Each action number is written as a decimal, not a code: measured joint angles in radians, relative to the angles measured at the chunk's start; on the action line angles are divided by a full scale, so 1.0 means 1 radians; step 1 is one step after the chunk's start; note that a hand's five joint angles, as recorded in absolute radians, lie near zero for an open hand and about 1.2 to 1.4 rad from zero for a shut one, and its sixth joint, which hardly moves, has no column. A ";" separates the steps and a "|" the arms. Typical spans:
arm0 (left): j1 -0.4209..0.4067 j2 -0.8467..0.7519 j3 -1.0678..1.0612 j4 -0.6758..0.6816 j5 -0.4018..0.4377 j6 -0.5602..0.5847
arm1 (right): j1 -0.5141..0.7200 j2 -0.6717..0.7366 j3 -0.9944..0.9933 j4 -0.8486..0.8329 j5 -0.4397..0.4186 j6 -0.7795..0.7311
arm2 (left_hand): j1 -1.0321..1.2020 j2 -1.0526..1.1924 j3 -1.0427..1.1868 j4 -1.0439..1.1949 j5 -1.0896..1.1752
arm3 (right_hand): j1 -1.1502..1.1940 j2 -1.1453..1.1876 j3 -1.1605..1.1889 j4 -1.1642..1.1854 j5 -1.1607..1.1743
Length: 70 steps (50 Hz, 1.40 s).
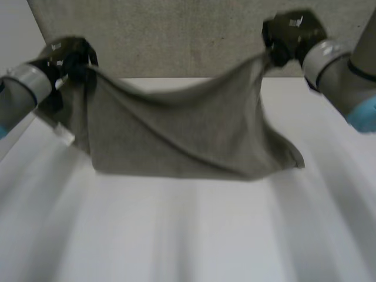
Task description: Fold the towel.
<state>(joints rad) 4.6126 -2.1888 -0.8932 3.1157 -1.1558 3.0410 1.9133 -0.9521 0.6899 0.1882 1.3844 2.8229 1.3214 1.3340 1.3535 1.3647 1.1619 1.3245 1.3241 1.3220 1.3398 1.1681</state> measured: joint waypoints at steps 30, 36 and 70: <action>0.005 0.224 -0.222 0.119 -0.092 0.022 | -0.070 -0.047 -0.136 0.246 -0.166 0.029 | 0.000 0.000 0.000 0.000 0.000 | 0.001 0.000 0.001 0.001 0.000; 0.056 0.277 -0.565 0.219 0.010 0.094 | -0.107 -0.141 0.271 0.197 -0.236 -0.017 | 0.000 0.000 0.000 0.000 0.000 | 0.001 0.001 0.001 0.001 0.000; 0.055 0.111 -0.858 0.360 -0.055 0.303 | -0.215 -0.337 1.032 -0.222 -0.166 -0.078 | -0.638 -0.642 -0.657 -0.673 -0.675 | 0.001 0.000 0.001 0.001 0.000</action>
<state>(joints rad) 4.6674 -2.0775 -1.7516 3.4762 -1.2112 3.3437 1.6987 -1.2888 1.7219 -0.0342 1.2188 2.7447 0.6838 0.6919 0.6969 0.6922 0.4872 1.3253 1.3245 1.3234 1.3408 1.1682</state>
